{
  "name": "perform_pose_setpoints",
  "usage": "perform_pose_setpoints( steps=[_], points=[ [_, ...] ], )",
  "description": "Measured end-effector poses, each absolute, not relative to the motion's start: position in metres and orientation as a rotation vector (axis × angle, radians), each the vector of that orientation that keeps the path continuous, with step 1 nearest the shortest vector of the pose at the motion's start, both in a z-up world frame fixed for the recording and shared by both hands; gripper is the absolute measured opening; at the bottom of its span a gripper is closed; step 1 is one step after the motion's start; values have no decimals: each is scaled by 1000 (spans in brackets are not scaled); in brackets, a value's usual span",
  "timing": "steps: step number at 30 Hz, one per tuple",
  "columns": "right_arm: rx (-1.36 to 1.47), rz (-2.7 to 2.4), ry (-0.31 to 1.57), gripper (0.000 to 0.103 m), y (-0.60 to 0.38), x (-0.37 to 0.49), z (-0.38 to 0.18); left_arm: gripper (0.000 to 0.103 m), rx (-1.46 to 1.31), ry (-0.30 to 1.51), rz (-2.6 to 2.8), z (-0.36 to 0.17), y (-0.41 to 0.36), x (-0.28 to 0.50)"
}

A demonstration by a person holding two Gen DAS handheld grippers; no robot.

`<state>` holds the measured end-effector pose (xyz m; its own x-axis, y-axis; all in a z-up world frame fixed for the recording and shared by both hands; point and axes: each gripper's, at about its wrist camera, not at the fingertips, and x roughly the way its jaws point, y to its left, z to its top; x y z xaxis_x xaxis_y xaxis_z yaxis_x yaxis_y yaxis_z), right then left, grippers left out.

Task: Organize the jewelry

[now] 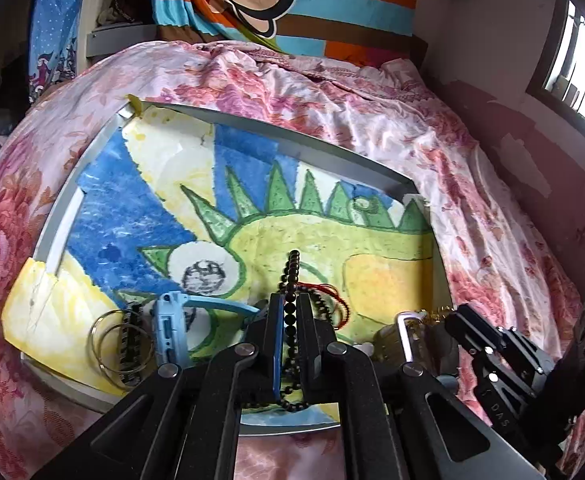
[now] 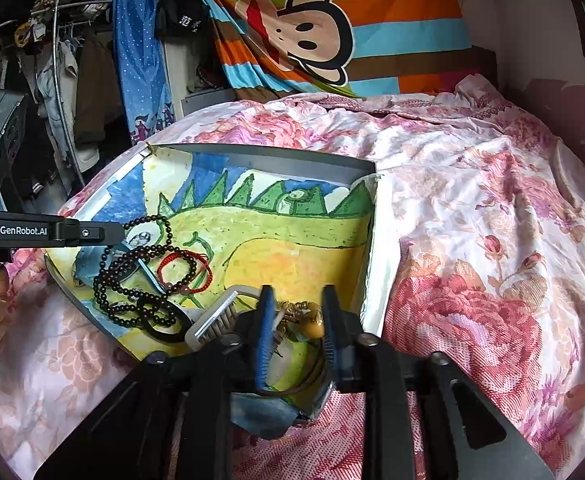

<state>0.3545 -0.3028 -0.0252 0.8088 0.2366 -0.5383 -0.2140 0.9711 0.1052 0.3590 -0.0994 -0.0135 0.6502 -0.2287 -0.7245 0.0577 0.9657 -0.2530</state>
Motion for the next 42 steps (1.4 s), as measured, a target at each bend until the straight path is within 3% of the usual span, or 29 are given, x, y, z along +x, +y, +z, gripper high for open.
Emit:
perform_pose_setpoints(
  steps=[2, 6, 8, 9, 12, 14, 18, 22, 28, 42],
  points=[
    [46, 236, 583, 38, -304, 355, -25, 6, -211, 855, -155, -14, -98, 360],
    [49, 218, 587, 41, -306, 353, -21, 10, -210, 866, -143, -13, -95, 358],
    [54, 207, 582, 50, -306, 350, -17, 27, -212, 860, -145, -11, -94, 354],
    [62, 204, 576, 53, -307, 348, -15, 31, -216, 848, -144, -9, -93, 351],
    [65, 193, 576, 53, -307, 342, -7, 45, -229, 817, -147, 0, -89, 344],
    [58, 188, 567, 57, -304, 338, -1, 60, -234, 800, -143, 6, -88, 340],
    [53, 185, 531, 72, -298, 319, 17, 76, -236, 743, -136, 25, -82, 324],
    [37, 164, 501, 81, -295, 297, 30, 92, -253, 697, -137, 43, -74, 305],
    [70, 140, 458, 92, -297, 262, 46, 102, -301, 639, -135, 58, -57, 272],
    [41, 147, 317, 96, -275, 170, 73, 103, -232, 486, -78, 68, -35, 177]
  ],
)
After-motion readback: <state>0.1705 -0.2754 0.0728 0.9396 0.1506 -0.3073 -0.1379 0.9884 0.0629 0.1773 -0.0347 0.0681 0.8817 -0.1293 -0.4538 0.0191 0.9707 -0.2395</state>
